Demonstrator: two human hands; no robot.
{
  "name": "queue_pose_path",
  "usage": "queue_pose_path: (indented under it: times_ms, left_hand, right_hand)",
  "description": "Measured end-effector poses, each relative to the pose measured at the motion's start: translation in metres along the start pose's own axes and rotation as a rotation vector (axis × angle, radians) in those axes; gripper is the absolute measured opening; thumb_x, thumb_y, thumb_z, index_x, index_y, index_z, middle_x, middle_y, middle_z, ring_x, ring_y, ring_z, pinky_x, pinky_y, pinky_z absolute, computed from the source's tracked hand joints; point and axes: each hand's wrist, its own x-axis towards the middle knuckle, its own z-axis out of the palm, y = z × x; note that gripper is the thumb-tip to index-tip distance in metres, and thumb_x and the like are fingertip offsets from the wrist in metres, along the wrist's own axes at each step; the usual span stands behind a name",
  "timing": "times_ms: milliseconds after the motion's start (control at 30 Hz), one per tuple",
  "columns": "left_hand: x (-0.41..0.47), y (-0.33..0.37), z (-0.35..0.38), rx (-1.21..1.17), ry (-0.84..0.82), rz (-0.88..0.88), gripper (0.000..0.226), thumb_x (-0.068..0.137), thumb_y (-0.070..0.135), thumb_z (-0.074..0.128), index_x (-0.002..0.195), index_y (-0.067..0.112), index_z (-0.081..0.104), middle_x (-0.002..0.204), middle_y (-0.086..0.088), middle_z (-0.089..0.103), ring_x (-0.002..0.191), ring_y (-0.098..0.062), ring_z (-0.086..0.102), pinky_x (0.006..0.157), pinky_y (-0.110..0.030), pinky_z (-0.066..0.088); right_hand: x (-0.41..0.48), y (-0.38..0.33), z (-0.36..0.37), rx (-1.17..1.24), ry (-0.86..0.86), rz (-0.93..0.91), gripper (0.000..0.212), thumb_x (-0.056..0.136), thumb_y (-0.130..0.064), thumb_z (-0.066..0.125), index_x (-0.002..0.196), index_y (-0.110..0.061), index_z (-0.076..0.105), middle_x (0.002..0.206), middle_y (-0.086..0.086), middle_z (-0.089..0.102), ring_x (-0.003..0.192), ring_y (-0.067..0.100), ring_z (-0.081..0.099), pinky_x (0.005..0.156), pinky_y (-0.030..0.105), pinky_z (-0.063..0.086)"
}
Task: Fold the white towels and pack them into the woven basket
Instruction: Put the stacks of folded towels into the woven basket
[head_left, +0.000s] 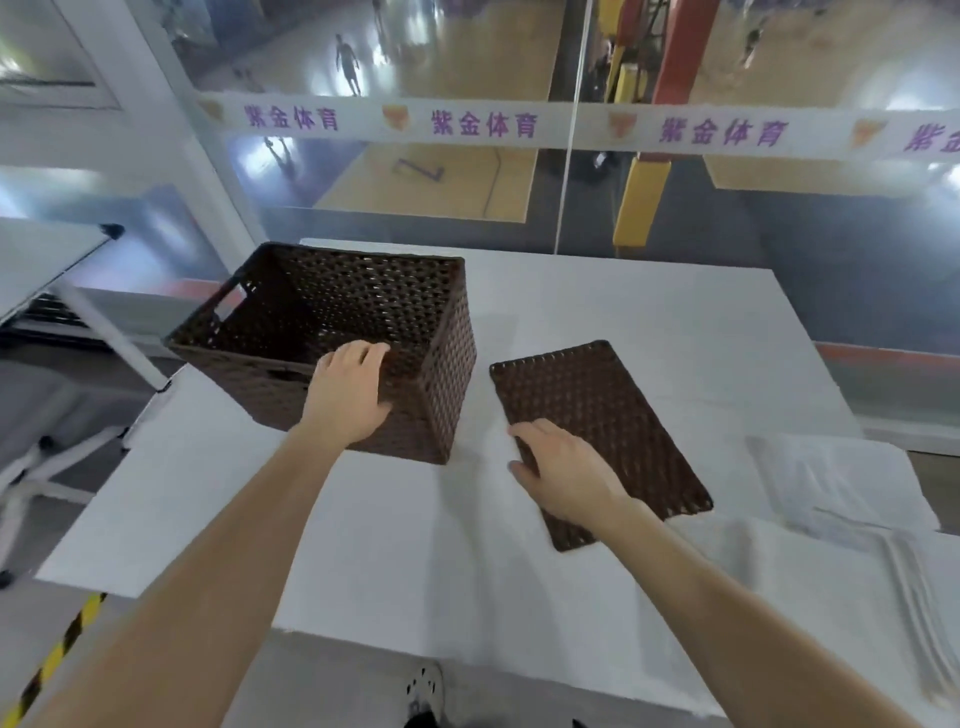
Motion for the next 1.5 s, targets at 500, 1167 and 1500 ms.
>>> queue_pose_path:
  times_ms: [500,1167,1500]
  left_hand:
    - [0.004,-0.104,0.053,0.035,0.18,0.29,0.043,0.11,0.052,0.036,0.102,0.022,0.066,0.092,0.001,0.069,0.082,-0.027,0.065,0.072,-0.041,0.044]
    - [-0.179,0.0,0.035,-0.154,0.066,0.248,0.046,0.11,0.059,0.032,0.119,0.028,0.065,0.115,0.008,0.071,0.108,-0.02,0.065,0.093,-0.041,0.045]
    - [-0.151,0.153,-0.031,-0.527,0.142,0.372,0.021,0.106,0.038,0.06,0.12,0.024,0.066,0.11,0.007,0.065,0.098,-0.015,0.063,0.089,-0.038,0.055]
  right_hand:
    - [0.161,-0.109,0.082,-0.371,0.22,-0.17,0.021,0.103,-0.031,0.054,0.093,-0.016,0.064,0.08,0.002,0.069,0.089,0.028,0.065,0.127,0.049,0.028]
    - [-0.07,-0.11,0.046,-0.029,0.171,-0.224,0.024,0.105,-0.033,0.055,0.112,-0.017,0.071,0.103,-0.002,0.073,0.102,0.019,0.067,0.123,0.038,0.034]
    - [-0.162,-0.031,-0.034,0.265,0.594,0.293,0.013,0.105,-0.024,0.061,0.104,-0.021,0.073,0.1,-0.011,0.071,0.086,0.006,0.065,0.08,0.023,0.055]
